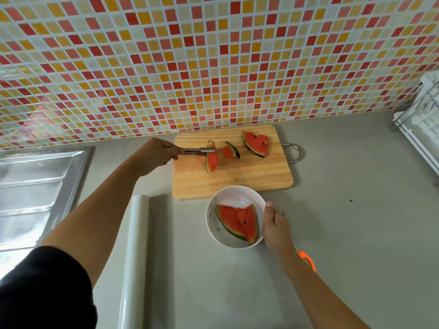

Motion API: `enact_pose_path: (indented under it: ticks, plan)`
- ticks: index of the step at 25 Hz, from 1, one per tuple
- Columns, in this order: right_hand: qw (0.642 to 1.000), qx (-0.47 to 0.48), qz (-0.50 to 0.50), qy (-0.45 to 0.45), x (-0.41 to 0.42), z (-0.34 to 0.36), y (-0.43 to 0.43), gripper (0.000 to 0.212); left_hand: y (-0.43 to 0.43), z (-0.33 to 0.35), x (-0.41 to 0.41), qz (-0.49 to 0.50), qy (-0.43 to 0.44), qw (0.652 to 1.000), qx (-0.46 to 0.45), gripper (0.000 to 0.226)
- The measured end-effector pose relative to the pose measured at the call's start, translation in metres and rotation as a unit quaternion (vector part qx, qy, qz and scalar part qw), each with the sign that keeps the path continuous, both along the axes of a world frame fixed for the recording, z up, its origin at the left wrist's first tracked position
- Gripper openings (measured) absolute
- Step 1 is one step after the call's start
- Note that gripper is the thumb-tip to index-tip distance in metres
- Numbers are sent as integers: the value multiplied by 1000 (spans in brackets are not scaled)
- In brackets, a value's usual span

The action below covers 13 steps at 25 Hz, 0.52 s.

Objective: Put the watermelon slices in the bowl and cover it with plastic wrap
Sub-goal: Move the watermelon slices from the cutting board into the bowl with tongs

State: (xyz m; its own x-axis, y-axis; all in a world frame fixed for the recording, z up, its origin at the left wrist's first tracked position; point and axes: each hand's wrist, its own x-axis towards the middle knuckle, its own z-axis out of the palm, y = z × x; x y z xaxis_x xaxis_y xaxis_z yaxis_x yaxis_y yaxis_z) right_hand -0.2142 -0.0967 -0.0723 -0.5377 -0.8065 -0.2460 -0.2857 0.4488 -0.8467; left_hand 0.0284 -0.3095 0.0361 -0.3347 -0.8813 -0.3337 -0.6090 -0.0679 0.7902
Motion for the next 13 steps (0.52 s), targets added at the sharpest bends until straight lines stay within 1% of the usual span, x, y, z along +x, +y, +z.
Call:
enact_pose_path:
  ticks: [3, 5, 7, 9, 11, 12, 13]
  plan:
    - [1000, 3, 9, -5, -1, 0, 1, 50, 9, 20, 5, -59, 42, 997, -12, 16]
    - [1000, 1, 13, -3, -1, 1, 1, 51, 20, 32, 8, -108, 31, 993, -22, 16]
    - [1000, -5, 19, -3, -1, 3, 2, 51, 35, 41, 5, -149, -11, 989, -24, 17]
    - [1000, -2, 25, -1, -1, 5, 3, 51, 47, 43, -7, -183, -68, 980, -34, 13]
    - [1000, -2, 29, 0, -1, 6, 3, 50, 57, 42, -23, -215, -137, 963, -81, 5]
    - [1000, -3, 31, -2, -1, 7, 2, 51, 61, 42, -32, -232, -165, 952, -109, 6]
    - [1000, -3, 31, -4, -1, 7, 2, 51, 64, 42, -41, -246, -187, 942, -131, 15]
